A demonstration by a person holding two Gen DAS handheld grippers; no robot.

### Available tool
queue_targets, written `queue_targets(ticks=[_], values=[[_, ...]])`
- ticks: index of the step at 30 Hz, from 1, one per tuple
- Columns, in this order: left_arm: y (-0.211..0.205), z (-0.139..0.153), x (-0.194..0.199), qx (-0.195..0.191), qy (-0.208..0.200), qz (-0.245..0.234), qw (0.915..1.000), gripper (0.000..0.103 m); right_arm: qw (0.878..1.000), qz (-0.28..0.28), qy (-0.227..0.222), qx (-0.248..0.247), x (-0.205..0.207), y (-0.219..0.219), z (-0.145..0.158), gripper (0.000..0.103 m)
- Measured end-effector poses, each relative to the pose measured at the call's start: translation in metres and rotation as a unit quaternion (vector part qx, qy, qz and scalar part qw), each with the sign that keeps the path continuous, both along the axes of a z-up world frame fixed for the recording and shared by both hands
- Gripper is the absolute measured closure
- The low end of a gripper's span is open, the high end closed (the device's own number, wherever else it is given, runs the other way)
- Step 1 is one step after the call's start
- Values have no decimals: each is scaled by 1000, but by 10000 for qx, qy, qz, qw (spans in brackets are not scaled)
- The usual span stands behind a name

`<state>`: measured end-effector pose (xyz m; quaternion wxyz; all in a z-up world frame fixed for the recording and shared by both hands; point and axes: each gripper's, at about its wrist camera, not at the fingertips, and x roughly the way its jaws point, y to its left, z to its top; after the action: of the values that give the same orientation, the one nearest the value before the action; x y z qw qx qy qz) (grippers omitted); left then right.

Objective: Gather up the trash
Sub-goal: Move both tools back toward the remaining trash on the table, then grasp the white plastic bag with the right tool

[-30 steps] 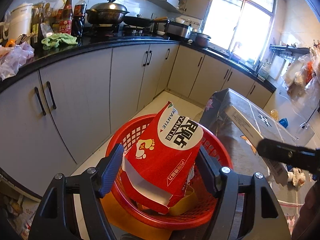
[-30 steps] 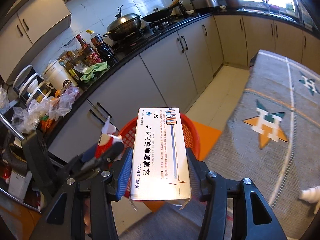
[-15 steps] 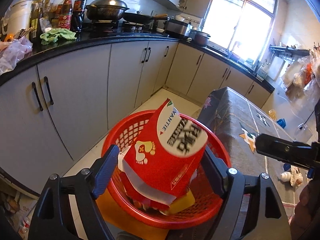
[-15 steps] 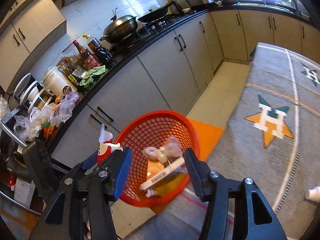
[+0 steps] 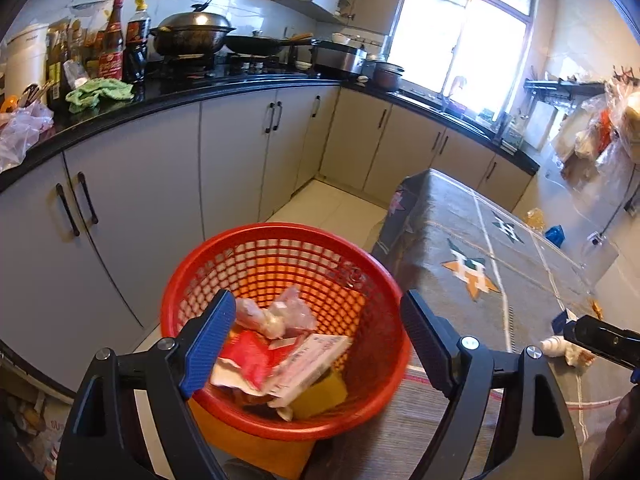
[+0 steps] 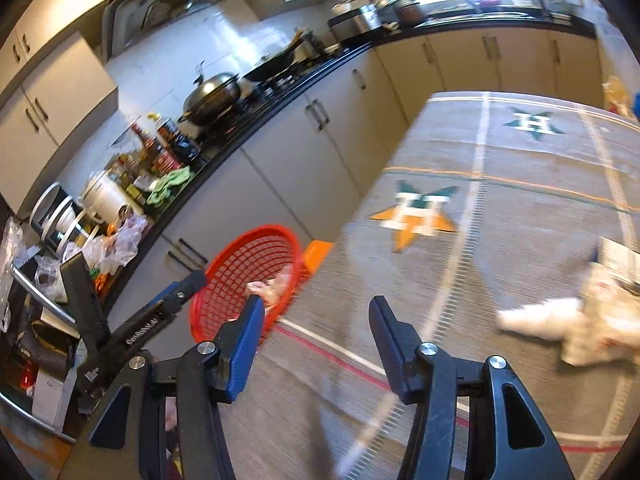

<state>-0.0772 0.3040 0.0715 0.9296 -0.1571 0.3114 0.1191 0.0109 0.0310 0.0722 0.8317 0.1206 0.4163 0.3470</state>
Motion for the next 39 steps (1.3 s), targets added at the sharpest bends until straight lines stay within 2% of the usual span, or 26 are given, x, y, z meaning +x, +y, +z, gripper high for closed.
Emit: queue_targets(ticks=[9,12,18,21,25,28,31,35,39], values=[[-74,3,12,166,80,-819,9965,20,9933,-1150,-15,-113,0,-122,-9,44],[-98,2,15,234,118,-1074,9939,20,9887,-1457,7,-342,17,-159,-15,44],[-140,0,17,451,207,-1489,9876,20,9834,-1722,150,-544,54,-197,-35,44],[-151,-3,17,534,264,-1603,9853,20,9865,-1543,327,-429,61,-207,-46,44],[-158,-5,19,569,313,-1704,9832,20,9914,-1134,591,-273,45,-201,-49,41],[-159,-6,19,546,317,-1759,9824,20,9942,-827,371,-582,16,-190,-39,32],[-162,-7,21,463,338,-1829,9815,20,9975,-324,307,-554,-5,-180,-31,32],[-167,-6,21,477,338,-1895,9801,20,9907,-538,-159,-1239,-11,-173,-23,32],[-174,-4,20,560,333,-2047,9767,20,9821,-662,-405,-1715,0,-168,-31,32]])
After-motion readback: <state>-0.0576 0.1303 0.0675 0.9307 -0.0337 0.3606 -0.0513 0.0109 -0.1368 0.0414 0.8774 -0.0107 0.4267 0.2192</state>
